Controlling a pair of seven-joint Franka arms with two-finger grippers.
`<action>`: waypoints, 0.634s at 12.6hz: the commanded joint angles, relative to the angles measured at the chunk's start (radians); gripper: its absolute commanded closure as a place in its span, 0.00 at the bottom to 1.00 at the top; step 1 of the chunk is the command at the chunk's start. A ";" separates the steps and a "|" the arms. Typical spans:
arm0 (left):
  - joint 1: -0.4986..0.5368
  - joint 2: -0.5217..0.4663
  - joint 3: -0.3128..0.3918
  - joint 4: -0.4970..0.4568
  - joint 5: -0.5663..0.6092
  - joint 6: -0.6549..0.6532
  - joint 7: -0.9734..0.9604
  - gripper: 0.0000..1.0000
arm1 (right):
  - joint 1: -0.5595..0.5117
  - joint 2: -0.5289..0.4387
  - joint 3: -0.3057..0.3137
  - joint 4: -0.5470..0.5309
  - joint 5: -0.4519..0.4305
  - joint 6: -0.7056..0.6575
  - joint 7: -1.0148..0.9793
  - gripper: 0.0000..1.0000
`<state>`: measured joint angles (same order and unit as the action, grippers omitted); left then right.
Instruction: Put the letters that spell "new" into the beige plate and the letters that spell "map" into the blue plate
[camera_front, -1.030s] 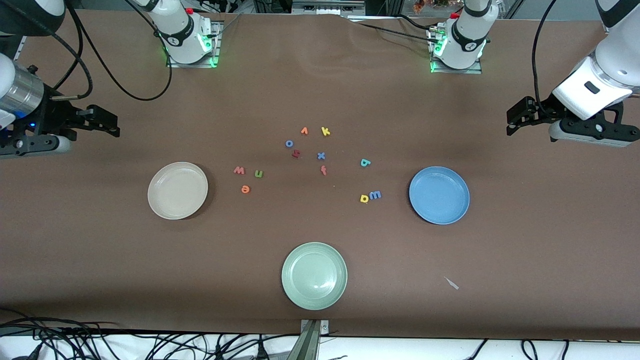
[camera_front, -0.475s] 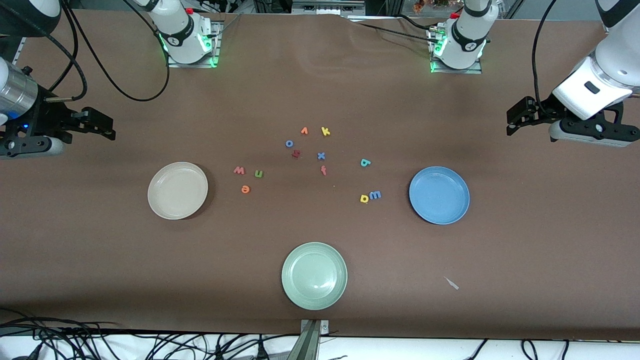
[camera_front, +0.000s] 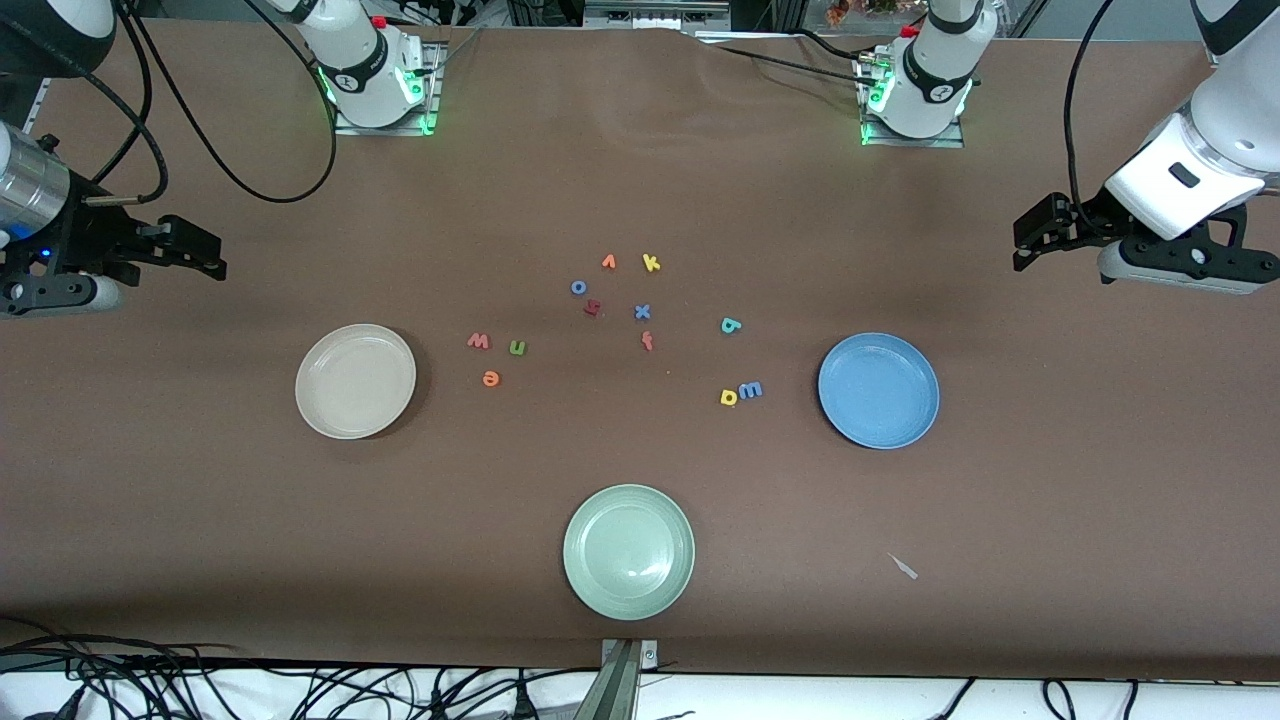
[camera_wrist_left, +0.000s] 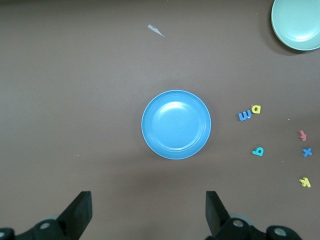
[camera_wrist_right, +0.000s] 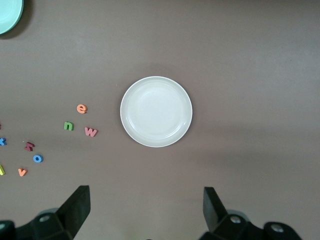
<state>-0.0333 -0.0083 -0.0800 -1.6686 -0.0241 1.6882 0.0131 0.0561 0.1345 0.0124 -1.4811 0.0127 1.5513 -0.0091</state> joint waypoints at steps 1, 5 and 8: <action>0.001 -0.001 0.003 0.003 -0.017 -0.015 0.019 0.00 | -0.002 -0.021 0.001 -0.019 0.012 -0.007 -0.014 0.00; -0.022 0.042 -0.032 0.001 -0.028 -0.136 0.008 0.00 | -0.002 -0.021 0.001 -0.041 0.012 0.004 -0.023 0.00; -0.033 0.152 -0.075 0.010 -0.033 -0.070 0.024 0.00 | -0.002 -0.018 0.006 -0.034 0.012 -0.013 -0.025 0.00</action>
<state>-0.0603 0.0684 -0.1348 -1.6766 -0.0341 1.5805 0.0141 0.0567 0.1342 0.0131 -1.5008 0.0132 1.5494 -0.0155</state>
